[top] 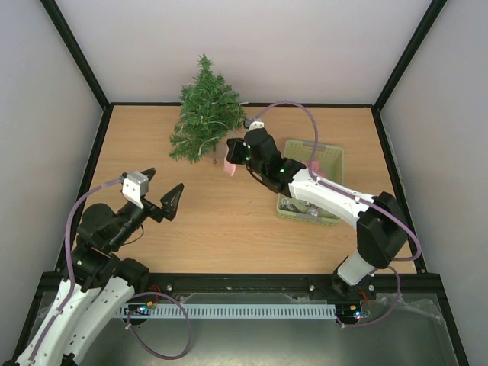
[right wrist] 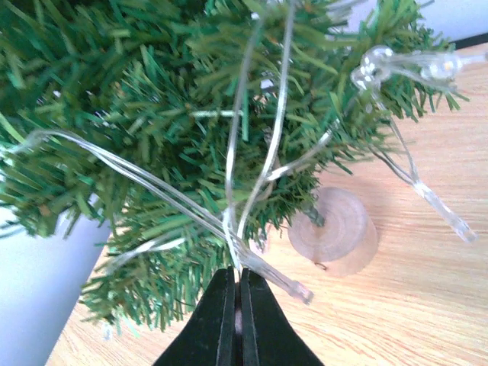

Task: Decorate the small christmas tree
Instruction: Hang the decoration item on the Christmas tree, then pick up the decoration item from the Christmas tree.

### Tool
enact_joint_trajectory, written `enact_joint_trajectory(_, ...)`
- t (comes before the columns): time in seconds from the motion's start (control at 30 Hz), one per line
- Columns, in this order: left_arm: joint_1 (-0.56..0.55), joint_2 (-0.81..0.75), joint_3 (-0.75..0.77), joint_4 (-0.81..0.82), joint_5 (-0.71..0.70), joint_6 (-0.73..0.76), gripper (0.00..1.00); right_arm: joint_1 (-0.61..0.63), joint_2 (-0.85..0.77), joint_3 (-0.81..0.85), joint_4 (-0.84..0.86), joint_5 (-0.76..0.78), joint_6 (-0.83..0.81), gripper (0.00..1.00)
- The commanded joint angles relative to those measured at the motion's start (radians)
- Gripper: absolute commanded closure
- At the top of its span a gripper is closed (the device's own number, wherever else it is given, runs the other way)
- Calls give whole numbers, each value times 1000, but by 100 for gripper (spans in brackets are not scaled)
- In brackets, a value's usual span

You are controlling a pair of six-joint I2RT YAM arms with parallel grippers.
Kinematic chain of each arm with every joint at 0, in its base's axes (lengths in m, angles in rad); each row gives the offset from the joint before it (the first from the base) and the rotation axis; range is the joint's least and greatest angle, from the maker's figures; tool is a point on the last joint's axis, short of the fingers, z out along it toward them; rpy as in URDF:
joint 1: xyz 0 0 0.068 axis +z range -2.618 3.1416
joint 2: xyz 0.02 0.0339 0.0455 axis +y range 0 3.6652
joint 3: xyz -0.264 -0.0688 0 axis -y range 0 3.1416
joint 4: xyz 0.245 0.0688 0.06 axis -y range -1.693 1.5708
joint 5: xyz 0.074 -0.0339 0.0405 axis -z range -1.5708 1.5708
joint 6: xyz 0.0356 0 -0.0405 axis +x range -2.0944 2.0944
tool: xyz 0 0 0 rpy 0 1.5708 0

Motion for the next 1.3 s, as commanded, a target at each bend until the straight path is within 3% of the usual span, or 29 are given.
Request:
enact_joint_trajectory(0.0, -5, -8, -11, 19, -14, 12, 1, 3, -45, -27, 14, 14, 1, 98)
enact_joint_trajectory(0.4, -4, -2, -9, 14, -38, 11, 1, 2, -111, -100, 58, 7, -91, 98)
enact_joint_trajectory(0.6, -4, 6, -7, 14, -45, 10, 0, 0, -113, -81, 28, 9, -149, 75)
enact_joint_trajectory(0.83, -5, 30, -4, 9, -44, -4, 0, -3, -225, -137, -121, 26, -218, 57)
enact_joint_trajectory(0.93, -5, 54, -1, 2, -79, -33, 0, -21, -318, -185, -217, 102, -230, 51)
enact_joint_trajectory(1.13, -4, 140, 40, -48, -217, -113, 0, -139, -429, -310, -296, 218, -301, 47)
enact_joint_trajectory(1.27, -4, 188, 40, -69, -185, -116, 0, -242, -410, -334, -302, 259, -356, 47)
